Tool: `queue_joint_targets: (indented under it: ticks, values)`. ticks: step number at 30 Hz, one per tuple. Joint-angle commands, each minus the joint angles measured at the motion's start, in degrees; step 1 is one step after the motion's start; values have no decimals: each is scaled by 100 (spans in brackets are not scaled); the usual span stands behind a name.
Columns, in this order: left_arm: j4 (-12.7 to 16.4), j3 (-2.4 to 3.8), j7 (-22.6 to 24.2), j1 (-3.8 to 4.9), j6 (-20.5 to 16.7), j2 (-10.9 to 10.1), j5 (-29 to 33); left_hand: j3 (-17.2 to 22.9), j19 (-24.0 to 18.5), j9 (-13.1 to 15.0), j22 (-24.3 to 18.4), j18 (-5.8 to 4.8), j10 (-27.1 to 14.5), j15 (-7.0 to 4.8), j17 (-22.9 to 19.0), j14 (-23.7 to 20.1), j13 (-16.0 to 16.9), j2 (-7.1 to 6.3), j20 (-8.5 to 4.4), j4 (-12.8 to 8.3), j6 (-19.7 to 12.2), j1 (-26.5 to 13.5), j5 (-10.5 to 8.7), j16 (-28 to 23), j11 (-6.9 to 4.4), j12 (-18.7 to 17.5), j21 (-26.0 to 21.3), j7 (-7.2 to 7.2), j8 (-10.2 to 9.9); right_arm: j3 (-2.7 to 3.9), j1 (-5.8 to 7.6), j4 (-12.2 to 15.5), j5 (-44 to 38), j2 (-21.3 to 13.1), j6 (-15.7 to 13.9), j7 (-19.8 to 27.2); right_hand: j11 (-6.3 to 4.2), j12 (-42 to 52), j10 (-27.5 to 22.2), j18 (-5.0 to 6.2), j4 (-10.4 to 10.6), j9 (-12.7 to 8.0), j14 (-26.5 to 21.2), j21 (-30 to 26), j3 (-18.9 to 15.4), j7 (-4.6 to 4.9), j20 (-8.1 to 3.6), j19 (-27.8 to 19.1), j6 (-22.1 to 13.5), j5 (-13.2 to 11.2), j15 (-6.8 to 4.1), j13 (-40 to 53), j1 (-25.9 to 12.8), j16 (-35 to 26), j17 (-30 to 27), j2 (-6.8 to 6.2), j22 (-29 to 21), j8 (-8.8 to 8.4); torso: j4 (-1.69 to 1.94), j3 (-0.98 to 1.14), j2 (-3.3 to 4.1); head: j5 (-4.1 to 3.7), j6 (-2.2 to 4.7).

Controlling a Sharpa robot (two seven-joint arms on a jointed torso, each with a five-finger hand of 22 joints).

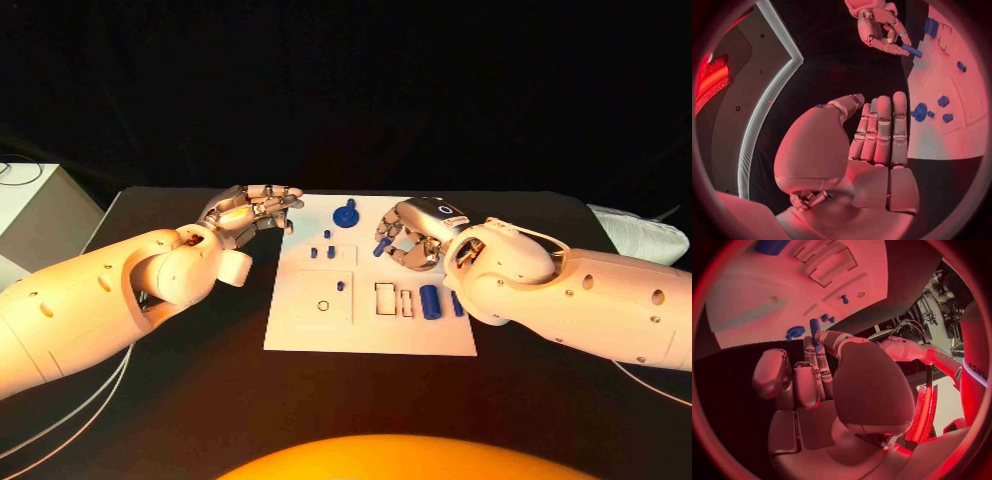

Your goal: Assemble the parts on the task board

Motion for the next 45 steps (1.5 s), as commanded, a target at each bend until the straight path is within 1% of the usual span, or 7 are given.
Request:
queue_joint_targets:
  ticks: [1,12,22,30,32,36,45]
  values:
    - [2,5,28,-6,109,24,27,-5,39,-7,-8,87,-31,23,-7,8,8,-18,19,-2,-22,51,26,-24,1,35,-30,22,3,-18,-52,86,-114,125,-66,76,-164,0,201,-109,0,514,86,19,41,1,-20,-3,1,-23,-44,9,-2,26,-5,67,-9,65,5,0,-4,29,-12]
    - [3,5,29,-13,122,40,28,-5,39,-7,-8,87,-31,23,-7,8,8,-18,19,-2,-22,51,26,-24,1,35,-30,22,3,-84,-278,65,-299,649,-4,214,-161,-10,202,-108,-25,526,85,14,61,5,-20,-5,-9,-26,-44,9,-12,24,-11,67,-12,69,27,-14,0,98,-58]
    - [10,5,28,-14,118,30,29,-6,46,-6,-10,86,-34,23,-8,9,8,-18,17,-7,-19,63,25,-31,2,42,-34,23,6,-117,-418,-65,-339,912,96,271,-159,-18,204,-105,-45,536,82,1,77,10,-19,-10,-15,-29,-43,8,-20,21,-23,70,-22,73,12,-13,2,169,-106]
    - [6,5,27,-14,121,34,29,-8,47,-6,-11,86,-34,24,-9,9,8,-18,16,-5,-19,62,25,-32,2,43,-35,23,7,-154,-483,-229,-372,1045,234,270,-157,-21,203,-104,-52,540,81,-5,83,12,-19,-13,-18,-30,-42,8,-25,19,-27,71,-28,74,17,-13,2,175,-123]
    - [3,4,25,-14,123,36,30,-8,47,-6,-11,86,-34,24,-9,9,8,-18,16,-5,-19,62,25,-32,2,43,-35,23,7,-156,-490,-245,-379,1064,255,269,-157,-23,203,-104,-55,541,81,-6,85,13,-19,-13,-20,-32,-41,8,-27,19,-28,71,-29,74,15,-8,1,169,-119]
    - [4,4,21,-14,126,41,30,-8,47,-6,-11,86,-34,24,-9,9,8,-18,16,-5,-19,62,25,-32,2,43,-35,23,7,-162,-498,-277,-428,1107,311,249,-155,-27,202,-103,-63,546,80,-9,91,15,-18,-15,-24,-36,-40,7,-34,18,-30,72,-31,75,14,-13,-4,165,-134]
    - [5,4,21,-14,123,43,30,-8,47,-6,-11,86,-34,24,-9,9,8,-18,16,-5,-19,62,25,-32,2,43,-35,23,7,-174,-502,-321,-503,1153,395,184,-154,-30,203,-103,-72,551,80,-13,97,16,-17,-17,-27,-38,-39,7,-40,18,-30,74,-33,78,11,-8,-3,173,-152]
